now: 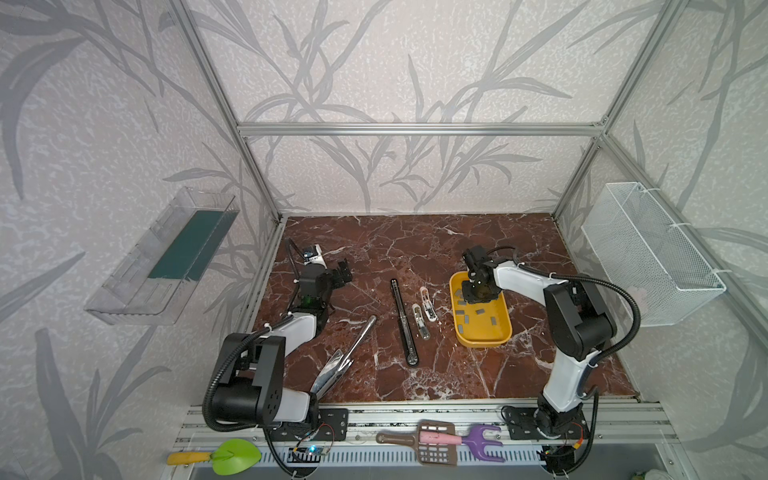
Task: Load the staples into the stapler
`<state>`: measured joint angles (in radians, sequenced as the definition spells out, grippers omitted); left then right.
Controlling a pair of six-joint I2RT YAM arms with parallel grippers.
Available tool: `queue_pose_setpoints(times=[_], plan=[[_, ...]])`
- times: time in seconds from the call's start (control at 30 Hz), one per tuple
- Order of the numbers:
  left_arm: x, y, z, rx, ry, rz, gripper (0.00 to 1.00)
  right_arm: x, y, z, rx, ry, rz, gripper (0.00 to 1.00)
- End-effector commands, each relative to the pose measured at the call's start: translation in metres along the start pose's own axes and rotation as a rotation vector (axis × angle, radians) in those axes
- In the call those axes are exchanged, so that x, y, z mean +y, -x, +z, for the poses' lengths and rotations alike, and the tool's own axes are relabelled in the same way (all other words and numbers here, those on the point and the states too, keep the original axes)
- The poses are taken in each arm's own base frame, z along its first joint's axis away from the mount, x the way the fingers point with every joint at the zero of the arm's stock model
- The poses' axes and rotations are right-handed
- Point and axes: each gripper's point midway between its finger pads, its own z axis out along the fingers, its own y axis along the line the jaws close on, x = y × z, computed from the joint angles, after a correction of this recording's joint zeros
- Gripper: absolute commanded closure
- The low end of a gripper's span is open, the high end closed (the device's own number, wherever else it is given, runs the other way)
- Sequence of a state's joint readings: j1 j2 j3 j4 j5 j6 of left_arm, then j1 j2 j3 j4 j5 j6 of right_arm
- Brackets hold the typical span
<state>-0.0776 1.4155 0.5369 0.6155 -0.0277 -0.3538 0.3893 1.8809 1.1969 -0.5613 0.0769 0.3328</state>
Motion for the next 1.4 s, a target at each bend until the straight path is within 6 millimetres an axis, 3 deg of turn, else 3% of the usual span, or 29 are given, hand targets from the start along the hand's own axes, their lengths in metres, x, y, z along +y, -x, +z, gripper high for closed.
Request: queue_pose_setpoints(times=[0.0,0.63,0.83,1.03,1.1,1.17,1.37], plan=[[-0.002,0.003,0.002,-0.012,-0.012,0.003,0.04,-0.004,-0.015,0.011,0.074,-0.021,-0.002,0.76],[-0.011,-0.004,0.007,0.019,-0.069,0.001,0.03,-0.005,-0.017,0.015,0.089,-0.036,0.0,0.84],[-0.009,-0.012,0.01,0.09,-0.053,-0.025,0.01,-0.007,-0.011,-0.009,0.025,-0.026,0.03,0.87],[0.01,-0.026,-0.009,0.175,0.064,-0.166,0.01,-0.011,-0.007,-0.043,-0.103,-0.003,0.09,0.88],[0.001,-0.037,-0.021,0.239,0.014,-0.162,0.01,-0.014,-0.004,-0.057,-0.15,-0.007,0.106,0.89],[-0.022,-0.046,-0.036,0.276,-0.138,-0.136,0.01,-0.017,-0.004,-0.071,-0.207,0.004,0.125,0.89],[-0.031,-0.06,-0.075,0.283,-0.225,-0.178,0.02,-0.023,-0.006,-0.094,-0.331,0.024,0.144,0.9]])
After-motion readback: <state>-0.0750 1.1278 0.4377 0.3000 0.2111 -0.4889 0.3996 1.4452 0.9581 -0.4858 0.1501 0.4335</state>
